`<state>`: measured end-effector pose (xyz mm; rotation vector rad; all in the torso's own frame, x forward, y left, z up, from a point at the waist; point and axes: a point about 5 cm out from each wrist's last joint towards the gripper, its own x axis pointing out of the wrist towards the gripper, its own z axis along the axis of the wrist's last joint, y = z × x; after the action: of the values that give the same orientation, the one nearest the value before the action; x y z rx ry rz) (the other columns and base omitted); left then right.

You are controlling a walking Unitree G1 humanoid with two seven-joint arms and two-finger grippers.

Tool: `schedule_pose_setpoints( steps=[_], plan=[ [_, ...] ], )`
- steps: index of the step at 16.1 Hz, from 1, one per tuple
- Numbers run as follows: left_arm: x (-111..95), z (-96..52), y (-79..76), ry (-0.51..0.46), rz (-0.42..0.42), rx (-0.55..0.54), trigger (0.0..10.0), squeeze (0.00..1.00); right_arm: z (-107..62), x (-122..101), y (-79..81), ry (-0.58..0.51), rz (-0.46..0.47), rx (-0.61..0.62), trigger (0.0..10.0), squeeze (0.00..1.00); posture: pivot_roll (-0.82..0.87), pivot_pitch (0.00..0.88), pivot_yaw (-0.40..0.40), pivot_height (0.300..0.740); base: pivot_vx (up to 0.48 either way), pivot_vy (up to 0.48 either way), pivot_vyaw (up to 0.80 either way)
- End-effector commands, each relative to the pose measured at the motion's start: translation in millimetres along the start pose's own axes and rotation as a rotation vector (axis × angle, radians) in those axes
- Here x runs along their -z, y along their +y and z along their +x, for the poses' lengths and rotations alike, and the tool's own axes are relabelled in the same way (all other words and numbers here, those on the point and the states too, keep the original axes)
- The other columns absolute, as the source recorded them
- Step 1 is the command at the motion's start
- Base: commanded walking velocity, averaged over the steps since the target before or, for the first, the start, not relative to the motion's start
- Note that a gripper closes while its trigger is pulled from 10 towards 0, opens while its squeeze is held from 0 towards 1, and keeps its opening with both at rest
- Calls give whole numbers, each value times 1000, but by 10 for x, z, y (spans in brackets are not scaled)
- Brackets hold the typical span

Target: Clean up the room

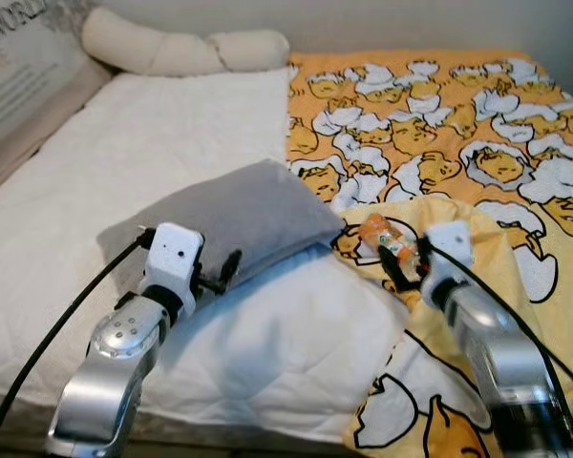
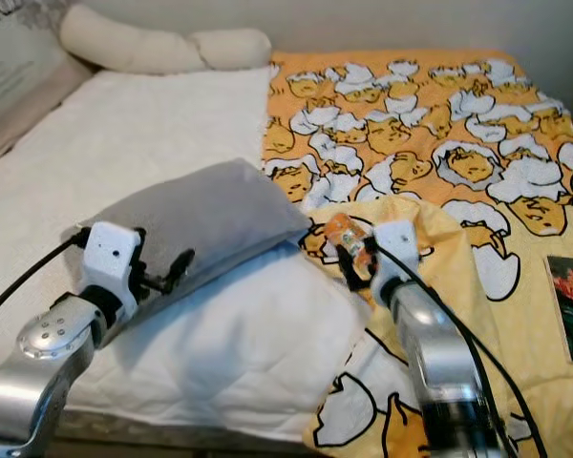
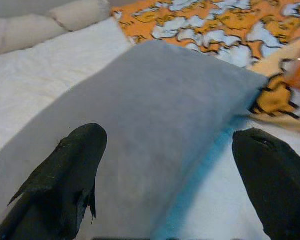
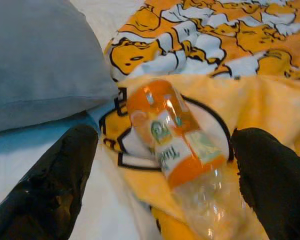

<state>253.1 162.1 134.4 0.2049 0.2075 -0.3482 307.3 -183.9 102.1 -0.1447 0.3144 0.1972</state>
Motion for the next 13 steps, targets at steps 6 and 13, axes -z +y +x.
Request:
schedule_pose_setpoints(
  steps=[6, 13],
  plan=[
    [-160, 36, -90, -16, 134, 287, 10000, 0, 393, -76, -280, 230, -199, 24, 10000, 1000, -19, 0, 75, 740, 0, 0, 0],
    [-247, 52, -342, 79, 286, 814, 10000, 0, 475, 109, -443, 455, -211, 46, 10000, 0, 12, 0, 102, 740, 0, 0, 0]
  ],
)
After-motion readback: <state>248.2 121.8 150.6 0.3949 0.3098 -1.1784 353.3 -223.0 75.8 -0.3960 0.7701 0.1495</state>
